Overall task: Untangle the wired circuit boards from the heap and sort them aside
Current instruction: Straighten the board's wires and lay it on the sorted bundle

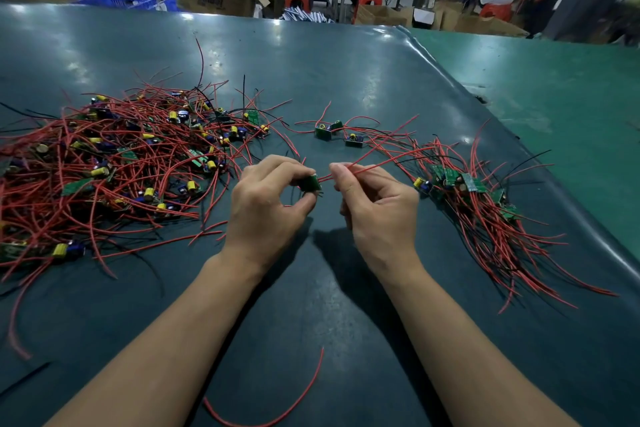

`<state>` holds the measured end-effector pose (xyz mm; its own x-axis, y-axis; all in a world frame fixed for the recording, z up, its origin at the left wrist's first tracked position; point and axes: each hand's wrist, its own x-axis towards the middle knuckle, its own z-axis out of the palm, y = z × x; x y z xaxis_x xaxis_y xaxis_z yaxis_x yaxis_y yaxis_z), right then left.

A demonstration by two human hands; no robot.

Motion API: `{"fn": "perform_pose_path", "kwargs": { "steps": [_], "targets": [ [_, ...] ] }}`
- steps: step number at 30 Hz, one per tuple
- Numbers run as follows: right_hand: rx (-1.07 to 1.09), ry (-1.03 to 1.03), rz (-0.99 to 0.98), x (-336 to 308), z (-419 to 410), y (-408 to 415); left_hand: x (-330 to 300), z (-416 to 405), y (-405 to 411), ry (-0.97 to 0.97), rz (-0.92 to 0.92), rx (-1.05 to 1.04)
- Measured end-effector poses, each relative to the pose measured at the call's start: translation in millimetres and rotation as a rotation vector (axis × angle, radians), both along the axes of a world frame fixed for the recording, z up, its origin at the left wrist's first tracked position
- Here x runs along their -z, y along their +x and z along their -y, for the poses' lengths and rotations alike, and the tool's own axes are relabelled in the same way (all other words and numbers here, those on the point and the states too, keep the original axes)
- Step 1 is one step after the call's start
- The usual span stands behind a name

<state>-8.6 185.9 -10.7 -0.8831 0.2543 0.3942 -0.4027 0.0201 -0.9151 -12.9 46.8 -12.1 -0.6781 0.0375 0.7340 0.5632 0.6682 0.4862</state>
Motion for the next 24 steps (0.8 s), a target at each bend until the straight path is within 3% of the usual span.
{"fn": "perform_pose_path", "kwargs": {
  "steps": [4, 8, 11, 13, 16, 17, 19, 20, 22, 24],
  "targets": [
    [0.18, -0.084, -0.027, -3.3, -14.3, -4.4, 2.2, 2.6, -3.3, -0.023, 0.027, -0.04],
    [0.286, -0.33, 0.028, -11.4, -28.3, -13.8, 7.1, -1.4, -2.1, -0.134, 0.084, -0.034],
    [0.31, -0.501, 0.031, -13.1, -36.4, -14.4, 6.3, 3.8, -6.5, -0.025, 0.078, -0.098],
    [0.218, -0.499, 0.111, -10.1, -38.7, -13.6, 5.4, 9.4, -2.5, 0.087, 0.035, -0.174],
    [-0.209, -0.137, 0.427, -4.4, -23.8, -4.0, 0.6, 2.2, -1.5, 0.129, -0.046, -0.169],
    [-0.354, -0.064, 0.482, -3.9, -18.4, -0.6, -6.6, -1.8, -4.3, 0.125, 0.037, -0.062],
    [-0.537, -0.116, 0.476, -4.8, -13.1, 2.2, -17.5, -7.2, -9.2, 0.108, 0.417, 0.23],
    [-0.585, -0.155, 0.455, -5.4, -13.1, 2.7, -17.0, -9.0, -8.6, 0.179, 0.467, 0.293],
    [-0.626, -0.236, 0.444, -6.6, -14.1, 5.0, -13.1, -12.5, 1.4, 0.332, 0.19, 0.249],
    [-0.642, -0.337, 0.44, -8.1, -14.7, 7.0, -1.4, -6.5, 10.0, 0.433, 0.096, 0.302]
  ]
}}
